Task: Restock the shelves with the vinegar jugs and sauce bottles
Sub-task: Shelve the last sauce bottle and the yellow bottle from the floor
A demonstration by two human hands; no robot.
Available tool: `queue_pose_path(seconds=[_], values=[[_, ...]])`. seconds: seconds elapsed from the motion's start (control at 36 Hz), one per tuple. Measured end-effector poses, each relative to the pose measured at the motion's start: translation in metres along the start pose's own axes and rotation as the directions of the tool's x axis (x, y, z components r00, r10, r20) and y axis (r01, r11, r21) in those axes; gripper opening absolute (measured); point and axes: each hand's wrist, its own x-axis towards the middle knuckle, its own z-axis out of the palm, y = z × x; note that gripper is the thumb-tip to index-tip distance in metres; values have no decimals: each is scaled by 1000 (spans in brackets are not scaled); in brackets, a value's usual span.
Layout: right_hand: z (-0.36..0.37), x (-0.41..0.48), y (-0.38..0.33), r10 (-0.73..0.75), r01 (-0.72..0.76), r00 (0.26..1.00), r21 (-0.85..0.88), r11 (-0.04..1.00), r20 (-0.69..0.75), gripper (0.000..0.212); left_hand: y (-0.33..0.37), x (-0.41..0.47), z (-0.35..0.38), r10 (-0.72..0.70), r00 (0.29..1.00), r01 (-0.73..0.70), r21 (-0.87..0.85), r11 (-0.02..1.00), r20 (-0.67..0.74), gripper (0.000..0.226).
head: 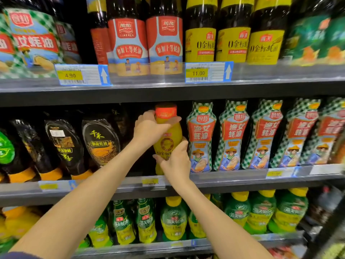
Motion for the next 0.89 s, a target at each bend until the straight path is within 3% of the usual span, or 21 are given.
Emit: queue_pose_path(seconds=[0.14,0.28,0.39,0.5,0.61,0.89], values=[[1,5,2,3,-3,1000,-39,999,14,94,-3,8,6,-47,999,48,-39,998,11,51],[0,2,6,-40,41,998,-10,999,49,100,-21,-7,2,-49,973,132,-368,920,226,52],[-10,2,13,-31,34,987,-14,999,157,103,-60,-28,9,-27,944,129,-293,947,329,68],[-15,0,24,-11,30,981,-98,995,196,74,-85,-40,23,-9,902,131,-254,958,431,63],[-13,1,29,-10,31,980,-103,994,200,58,-91,-42,27,54,908,44,-223,974,416,56],[-11,7,30,-53,73,982,-106,992,179,52,-93,-37,30,89,916,6,-236,972,392,53]])
